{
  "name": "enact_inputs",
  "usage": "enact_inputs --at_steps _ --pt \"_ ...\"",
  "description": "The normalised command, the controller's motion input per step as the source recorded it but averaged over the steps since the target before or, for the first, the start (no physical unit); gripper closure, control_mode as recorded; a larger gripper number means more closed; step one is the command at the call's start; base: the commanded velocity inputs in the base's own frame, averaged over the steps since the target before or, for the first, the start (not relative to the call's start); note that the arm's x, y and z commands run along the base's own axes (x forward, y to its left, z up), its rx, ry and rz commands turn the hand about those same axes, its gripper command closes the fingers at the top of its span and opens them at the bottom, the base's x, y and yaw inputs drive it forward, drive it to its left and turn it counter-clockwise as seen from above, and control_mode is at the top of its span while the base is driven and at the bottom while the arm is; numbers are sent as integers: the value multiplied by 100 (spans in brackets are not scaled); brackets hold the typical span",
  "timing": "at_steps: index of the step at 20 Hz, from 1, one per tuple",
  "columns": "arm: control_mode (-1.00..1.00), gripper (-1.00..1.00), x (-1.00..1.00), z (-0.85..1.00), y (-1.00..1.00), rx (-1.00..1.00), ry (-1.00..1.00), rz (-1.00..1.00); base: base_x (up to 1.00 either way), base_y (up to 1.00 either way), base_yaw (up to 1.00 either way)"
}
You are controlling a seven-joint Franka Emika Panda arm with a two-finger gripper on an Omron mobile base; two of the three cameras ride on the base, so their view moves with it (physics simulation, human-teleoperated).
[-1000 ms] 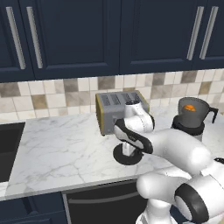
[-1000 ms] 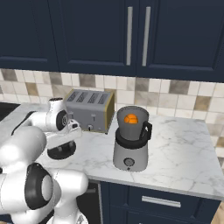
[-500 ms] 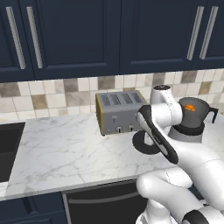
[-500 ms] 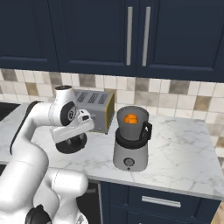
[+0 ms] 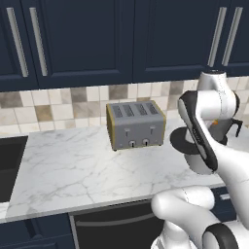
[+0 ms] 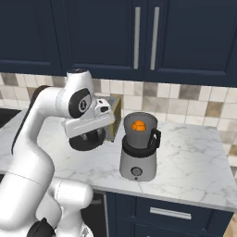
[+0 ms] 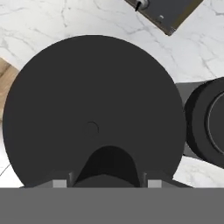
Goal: Open the blender lid, put the orange in the blender, close the lid, and start the blender.
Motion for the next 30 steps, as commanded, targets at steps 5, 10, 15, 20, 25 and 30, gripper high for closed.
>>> enact_inputs --at_steps 5,10,15,20,25,30 --pt "-100 100 -1 88 -57 0 0 -6 0 0 0" --pt "-100 100 12 53 -51 0 1 -2 0 0 0" --pt "-100 100 14 -5 -36 3 0 -3 0 0 0" --pt "-100 100 24 -21 -32 7 -5 -5 0 0 0" --pt "-100 100 34 -17 -24 7 -7 -5 0 0 0" --pt "-100 100 26 -22 -27 4 -8 -5 0 0 0"
